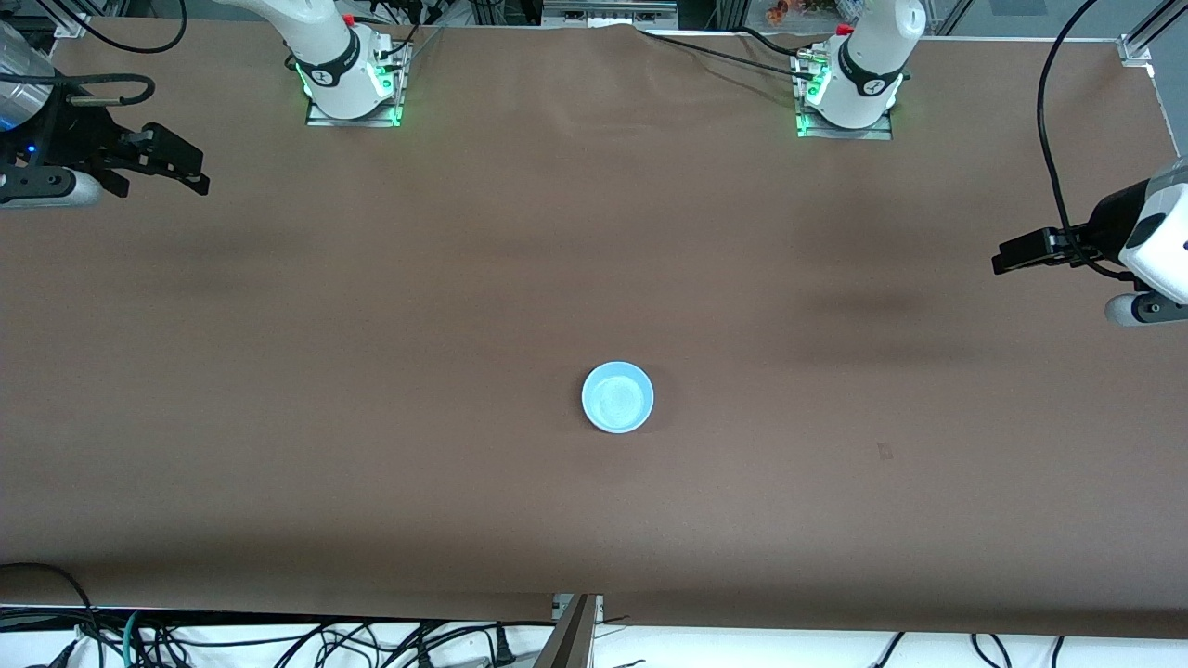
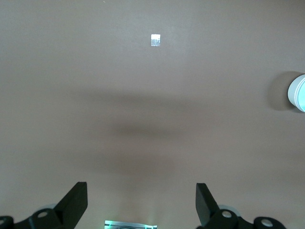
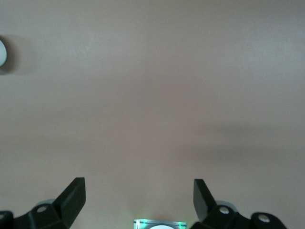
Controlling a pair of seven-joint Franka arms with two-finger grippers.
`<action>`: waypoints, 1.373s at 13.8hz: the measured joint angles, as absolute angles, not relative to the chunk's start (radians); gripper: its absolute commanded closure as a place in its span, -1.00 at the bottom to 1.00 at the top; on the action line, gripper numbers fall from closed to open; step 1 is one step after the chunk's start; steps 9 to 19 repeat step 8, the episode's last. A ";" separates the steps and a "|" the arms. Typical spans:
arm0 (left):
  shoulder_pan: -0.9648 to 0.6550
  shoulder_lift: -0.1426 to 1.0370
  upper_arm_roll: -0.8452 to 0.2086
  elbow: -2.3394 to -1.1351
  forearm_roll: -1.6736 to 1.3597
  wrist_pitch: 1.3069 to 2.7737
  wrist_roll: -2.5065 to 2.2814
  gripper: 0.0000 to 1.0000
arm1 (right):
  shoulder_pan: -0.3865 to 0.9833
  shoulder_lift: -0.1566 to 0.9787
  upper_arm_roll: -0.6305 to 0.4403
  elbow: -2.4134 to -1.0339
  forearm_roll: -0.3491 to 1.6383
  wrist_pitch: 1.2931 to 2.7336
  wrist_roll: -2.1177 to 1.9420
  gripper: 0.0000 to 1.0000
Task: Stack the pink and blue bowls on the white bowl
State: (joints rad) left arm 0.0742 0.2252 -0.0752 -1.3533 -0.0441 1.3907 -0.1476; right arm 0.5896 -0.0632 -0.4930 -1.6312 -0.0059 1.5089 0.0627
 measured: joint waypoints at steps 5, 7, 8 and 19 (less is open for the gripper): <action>0.074 0.230 -0.075 -1.350 -0.044 1.391 -0.148 -1.00 | 0.222 0.004 -0.116 -1.546 -0.008 1.512 0.061 -1.00; 0.075 0.230 -0.075 -1.350 -0.044 1.391 -0.148 -1.00 | 0.112 0.008 -0.004 -1.536 -0.008 1.512 0.058 -1.00; 0.075 0.230 -0.075 -1.350 -0.044 1.391 -0.148 -1.00 | 0.099 0.008 0.004 -1.534 -0.008 1.512 0.052 -1.00; 0.075 0.230 -0.075 -1.350 -0.044 1.391 -0.148 -1.00 | 0.099 0.008 0.004 -1.534 -0.008 1.512 0.052 -1.00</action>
